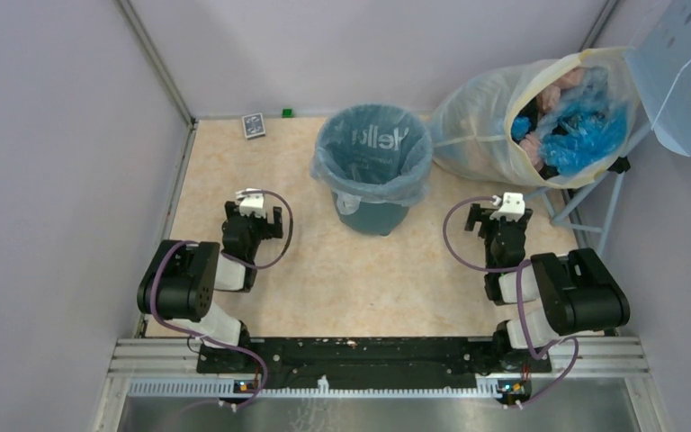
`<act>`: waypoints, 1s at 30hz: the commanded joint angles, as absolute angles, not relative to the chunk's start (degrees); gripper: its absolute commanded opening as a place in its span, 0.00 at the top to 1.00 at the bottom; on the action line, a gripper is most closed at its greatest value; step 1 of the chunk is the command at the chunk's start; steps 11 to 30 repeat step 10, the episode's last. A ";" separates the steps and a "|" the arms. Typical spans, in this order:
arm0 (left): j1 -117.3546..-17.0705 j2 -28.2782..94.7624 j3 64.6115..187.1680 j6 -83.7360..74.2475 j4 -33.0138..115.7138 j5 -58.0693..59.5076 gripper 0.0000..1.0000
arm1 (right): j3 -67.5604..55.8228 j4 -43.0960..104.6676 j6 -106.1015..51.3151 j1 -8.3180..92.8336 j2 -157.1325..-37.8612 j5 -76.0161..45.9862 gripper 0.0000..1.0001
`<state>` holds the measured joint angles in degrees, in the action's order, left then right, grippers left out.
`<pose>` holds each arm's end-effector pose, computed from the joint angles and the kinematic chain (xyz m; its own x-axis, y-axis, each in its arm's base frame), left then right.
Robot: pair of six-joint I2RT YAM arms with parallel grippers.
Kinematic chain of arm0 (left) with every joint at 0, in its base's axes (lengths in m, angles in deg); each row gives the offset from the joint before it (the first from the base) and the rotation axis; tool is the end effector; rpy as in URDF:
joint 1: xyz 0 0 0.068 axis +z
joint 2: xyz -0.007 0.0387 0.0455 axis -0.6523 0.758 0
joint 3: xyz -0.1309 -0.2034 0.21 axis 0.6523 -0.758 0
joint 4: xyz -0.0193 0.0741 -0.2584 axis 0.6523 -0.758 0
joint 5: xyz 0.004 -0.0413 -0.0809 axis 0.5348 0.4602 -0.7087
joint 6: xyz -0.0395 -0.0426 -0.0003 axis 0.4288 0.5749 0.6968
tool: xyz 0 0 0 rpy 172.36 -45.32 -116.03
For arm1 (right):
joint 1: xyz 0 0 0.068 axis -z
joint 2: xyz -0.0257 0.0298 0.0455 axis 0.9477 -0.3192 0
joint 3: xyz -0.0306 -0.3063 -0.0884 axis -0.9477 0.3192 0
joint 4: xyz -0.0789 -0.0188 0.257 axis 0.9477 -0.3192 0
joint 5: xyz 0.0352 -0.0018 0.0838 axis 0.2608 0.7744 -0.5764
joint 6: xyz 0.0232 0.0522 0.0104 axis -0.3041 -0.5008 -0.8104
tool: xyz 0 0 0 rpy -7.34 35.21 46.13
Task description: Put the trash bags into the trash bin
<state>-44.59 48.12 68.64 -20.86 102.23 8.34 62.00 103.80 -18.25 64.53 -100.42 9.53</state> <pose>0.2560 -0.0179 0.1713 -0.2070 0.0933 -0.9739 0.0952 0.9926 0.0748 0.2194 0.0141 0.1850 -0.0732 -0.0480 -0.9962 0.1711 0.9834 -0.0599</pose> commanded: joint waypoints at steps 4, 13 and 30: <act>-44.32 47.78 70.16 -20.98 105.01 7.31 0.01 | 61.24 105.98 -19.21 65.04 -100.23 10.09 0.09; -44.32 47.59 70.03 -20.99 105.08 7.39 0.01 | 61.24 105.94 -19.19 65.01 -100.19 10.12 0.09; -44.32 47.59 70.03 -20.99 105.08 7.39 0.01 | 61.24 105.94 -19.19 65.01 -100.19 10.12 0.09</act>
